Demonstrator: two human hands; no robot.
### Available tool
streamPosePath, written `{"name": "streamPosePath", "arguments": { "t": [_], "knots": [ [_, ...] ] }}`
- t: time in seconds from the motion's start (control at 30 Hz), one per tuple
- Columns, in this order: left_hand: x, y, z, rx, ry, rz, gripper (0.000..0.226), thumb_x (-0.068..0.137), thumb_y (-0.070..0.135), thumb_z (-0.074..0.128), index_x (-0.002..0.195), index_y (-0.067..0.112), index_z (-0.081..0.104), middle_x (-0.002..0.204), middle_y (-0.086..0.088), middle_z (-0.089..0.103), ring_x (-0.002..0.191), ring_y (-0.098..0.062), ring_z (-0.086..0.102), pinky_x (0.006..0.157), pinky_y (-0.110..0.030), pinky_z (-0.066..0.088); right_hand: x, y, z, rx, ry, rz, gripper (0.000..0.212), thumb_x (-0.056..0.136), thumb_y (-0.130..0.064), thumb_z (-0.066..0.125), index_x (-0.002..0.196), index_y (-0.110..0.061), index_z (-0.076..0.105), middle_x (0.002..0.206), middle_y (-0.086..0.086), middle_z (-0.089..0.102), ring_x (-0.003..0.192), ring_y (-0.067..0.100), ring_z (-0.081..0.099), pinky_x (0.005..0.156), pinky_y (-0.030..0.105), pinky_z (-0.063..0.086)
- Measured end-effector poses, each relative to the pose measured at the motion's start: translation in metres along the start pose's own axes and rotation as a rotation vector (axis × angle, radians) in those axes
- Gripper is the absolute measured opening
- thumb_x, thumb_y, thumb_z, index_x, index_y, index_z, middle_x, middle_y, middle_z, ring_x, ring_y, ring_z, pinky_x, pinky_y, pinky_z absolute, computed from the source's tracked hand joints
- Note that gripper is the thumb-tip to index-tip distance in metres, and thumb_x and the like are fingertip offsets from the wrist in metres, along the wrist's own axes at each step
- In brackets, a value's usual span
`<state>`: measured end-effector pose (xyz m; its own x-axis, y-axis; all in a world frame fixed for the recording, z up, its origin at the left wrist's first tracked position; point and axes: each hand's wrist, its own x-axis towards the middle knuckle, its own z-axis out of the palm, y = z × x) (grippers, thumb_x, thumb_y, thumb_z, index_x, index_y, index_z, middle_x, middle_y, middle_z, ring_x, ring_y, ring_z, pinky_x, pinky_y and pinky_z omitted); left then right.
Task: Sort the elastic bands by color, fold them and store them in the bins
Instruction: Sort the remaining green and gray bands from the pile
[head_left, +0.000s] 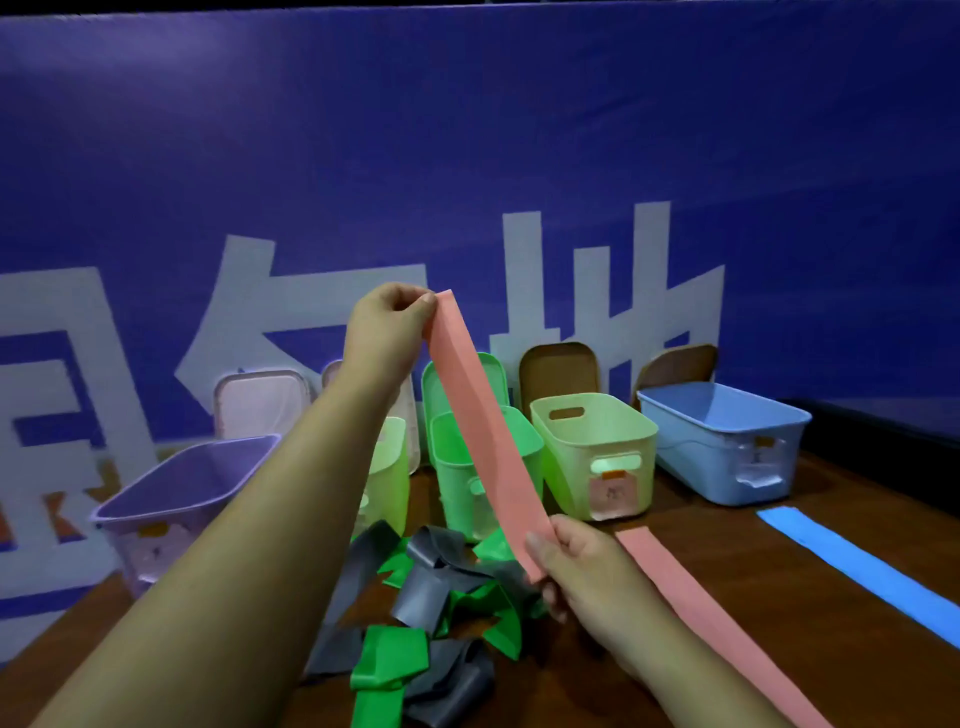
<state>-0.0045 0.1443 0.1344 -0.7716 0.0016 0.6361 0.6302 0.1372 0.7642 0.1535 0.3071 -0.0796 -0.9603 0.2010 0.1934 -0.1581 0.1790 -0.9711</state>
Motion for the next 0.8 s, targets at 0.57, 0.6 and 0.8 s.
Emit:
{"name": "streamPosePath", "arguments": {
  "t": [0.57, 0.6, 0.8],
  "knots": [
    [-0.116, -0.066, 0.174, 0.074, -0.336, -0.133, 0.007, 0.099, 0.018, 0.07, 0.094, 0.016, 0.073, 0.088, -0.009, 0.076, 0.063, -0.025, 0.075, 0.046, -0.032, 0.058, -0.132, 0.007, -0.137, -0.103, 0.219, 0.45, 0.016, 0.102, -0.015, 0.063, 0.113, -0.005, 0.07, 0.074, 0.01, 0.074, 0.061, 0.017, 0.064, 0.062, 0.033, 0.055],
    [-0.123, -0.07, 0.181, 0.122, -0.341, -0.108, 0.007, 0.098, 0.021, 0.071, 0.092, 0.019, 0.073, 0.088, -0.005, 0.076, 0.064, -0.025, 0.075, 0.047, -0.033, 0.058, -0.139, 0.008, -0.14, -0.101, 0.233, 0.445, 0.015, 0.102, -0.012, 0.062, 0.112, -0.004, 0.07, 0.074, 0.01, 0.075, 0.061, 0.018, 0.063, 0.061, 0.033, 0.056],
    [-0.152, -0.1, 0.217, 0.243, -0.35, -0.098, 0.007, 0.097, 0.027, 0.072, 0.091, 0.023, 0.073, 0.088, -0.002, 0.074, 0.072, -0.023, 0.072, 0.069, -0.042, 0.064, -0.165, 0.011, -0.151, -0.146, 0.286, 0.437, 0.015, 0.102, -0.011, 0.062, 0.115, -0.009, 0.068, 0.088, 0.017, 0.079, 0.058, 0.017, 0.065, 0.055, 0.034, 0.057]
  ]
}}
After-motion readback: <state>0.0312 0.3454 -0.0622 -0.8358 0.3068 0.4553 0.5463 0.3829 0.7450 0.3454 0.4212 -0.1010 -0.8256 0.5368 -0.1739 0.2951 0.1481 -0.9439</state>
